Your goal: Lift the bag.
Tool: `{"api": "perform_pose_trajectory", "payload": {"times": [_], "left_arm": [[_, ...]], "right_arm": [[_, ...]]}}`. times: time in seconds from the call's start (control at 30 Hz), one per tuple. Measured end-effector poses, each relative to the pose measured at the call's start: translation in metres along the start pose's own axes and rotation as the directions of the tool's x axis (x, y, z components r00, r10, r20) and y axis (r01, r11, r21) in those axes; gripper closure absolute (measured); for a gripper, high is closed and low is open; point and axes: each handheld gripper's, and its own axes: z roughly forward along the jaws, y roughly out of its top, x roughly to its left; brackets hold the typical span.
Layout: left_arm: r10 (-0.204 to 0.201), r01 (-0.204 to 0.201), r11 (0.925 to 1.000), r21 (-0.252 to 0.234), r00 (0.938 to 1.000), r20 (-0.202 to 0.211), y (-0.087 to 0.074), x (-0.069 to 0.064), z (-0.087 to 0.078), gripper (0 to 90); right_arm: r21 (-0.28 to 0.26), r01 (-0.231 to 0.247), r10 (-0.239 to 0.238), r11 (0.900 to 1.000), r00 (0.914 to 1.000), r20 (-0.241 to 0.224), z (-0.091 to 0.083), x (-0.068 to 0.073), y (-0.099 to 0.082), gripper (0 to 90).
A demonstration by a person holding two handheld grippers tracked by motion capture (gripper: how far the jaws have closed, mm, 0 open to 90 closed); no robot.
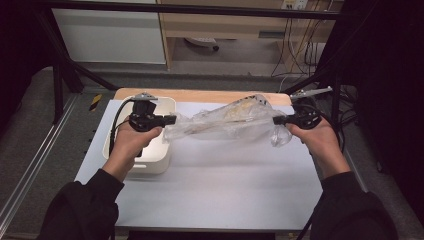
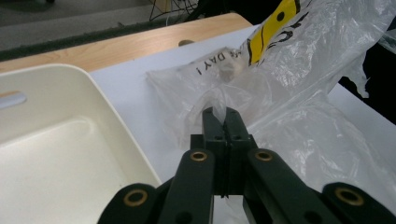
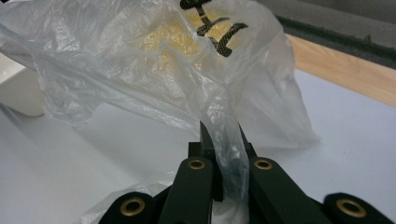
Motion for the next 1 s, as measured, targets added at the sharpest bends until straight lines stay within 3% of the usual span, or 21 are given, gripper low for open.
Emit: {"api": "perform_pose_trajectory", "payload": {"times": [0.47, 0.63, 0.87, 1.0], "left_arm": [[0.024, -0.026, 0.9989, 0.04, 0.9987, 0.044, -0.04, -0.019, 0.013, 90.0], [0.044, -0.045, 0.9987, 0.024, 0.9983, 0.039, -0.051, -0.028, 0.016, 89.7], [0.052, -0.053, 0.9972, -0.054, 0.9986, -0.007, -0.054, -0.032, 0.007, 66.5], [0.047, -0.048, 0.9949, -0.089, 0.9988, -0.014, -0.053, -0.033, 0.0, 63.7]], "right_arm": [[0.043, -0.035, 0.035, 0.9985, 0.9992, -0.019, 0.014, -0.002, -0.042, 90.0], [0.051, -0.043, 0.045, 0.9978, 0.9988, -0.022, 0.016, -0.001, -0.056, 90.0], [0.081, -0.051, 0.054, 0.9954, 0.9981, -0.03, 0.024, 0.003, -0.077, 90.0], [0.09, -0.06, 0.063, 0.9941, 0.9974, -0.034, 0.028, 0.004, -0.089, 90.0]]}}
